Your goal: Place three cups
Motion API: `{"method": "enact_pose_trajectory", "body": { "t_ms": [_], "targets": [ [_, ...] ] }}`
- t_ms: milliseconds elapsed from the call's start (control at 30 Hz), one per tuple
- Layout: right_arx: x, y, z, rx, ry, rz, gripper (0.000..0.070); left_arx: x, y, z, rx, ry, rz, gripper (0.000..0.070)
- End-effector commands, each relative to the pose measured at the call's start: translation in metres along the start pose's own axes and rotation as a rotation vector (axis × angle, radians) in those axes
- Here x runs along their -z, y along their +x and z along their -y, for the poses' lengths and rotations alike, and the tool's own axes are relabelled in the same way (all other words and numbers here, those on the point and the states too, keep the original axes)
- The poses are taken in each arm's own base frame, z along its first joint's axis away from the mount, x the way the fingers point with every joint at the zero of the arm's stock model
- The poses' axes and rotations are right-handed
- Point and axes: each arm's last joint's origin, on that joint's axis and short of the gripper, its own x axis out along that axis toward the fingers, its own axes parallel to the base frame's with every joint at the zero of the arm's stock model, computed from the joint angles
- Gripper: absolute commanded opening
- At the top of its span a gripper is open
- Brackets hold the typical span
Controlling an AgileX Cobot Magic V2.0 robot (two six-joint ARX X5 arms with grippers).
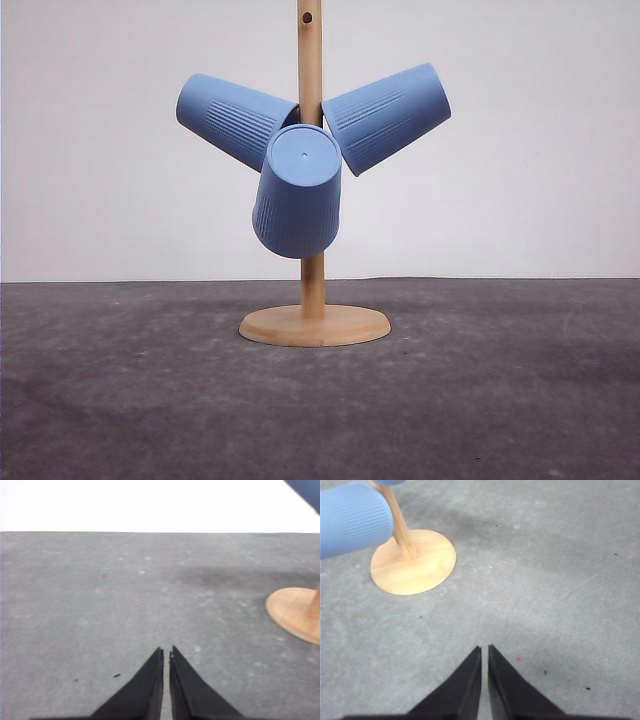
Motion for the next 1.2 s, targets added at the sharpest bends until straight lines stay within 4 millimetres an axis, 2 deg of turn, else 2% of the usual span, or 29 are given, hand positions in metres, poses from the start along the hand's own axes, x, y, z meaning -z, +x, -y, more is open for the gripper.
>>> {"method": "enact_pose_trajectory", "body": {
  "t_ms": [0, 133, 867, 967, 1067, 1167],
  "targets": [
    [-0.003, 0.000, 0.000, -0.003, -0.012, 0.013, 0.0016, 0.006, 0.001, -0.001, -0.015, 0.005, 0.008, 0.0000],
    [-0.003, 0.000, 0.000, -0.003, -0.012, 0.013, 0.0016, 0.018, 0.004, -0.003, -0.029, 0.003, -0.010, 0.0000],
    [-0.003, 0.000, 0.000, -0.003, -0.012, 0.013, 0.0016, 0.018, 0.004, -0.003, -0.031, -0.001, -0.008, 0.0000],
    [-0.003, -0.003, 0.000, 0.030, -0.070, 0.029, 0.0017, 0.018, 0.004, -0.003, -0.031, -0.001, -0.008, 0.0000],
    [0.004, -0.005, 0.002, 0.127, -0.082, 0.074, 0.0017, 0.018, 0.004, -0.003, -0.031, -0.001, -0.008, 0.0000],
    [0.026, 0.000, 0.005, 0.259, -0.052, 0.149, 0.0017, 0.018, 0.004, -0.003, -0.031, -0.001, -0.008, 0.0000]
  ]
}}
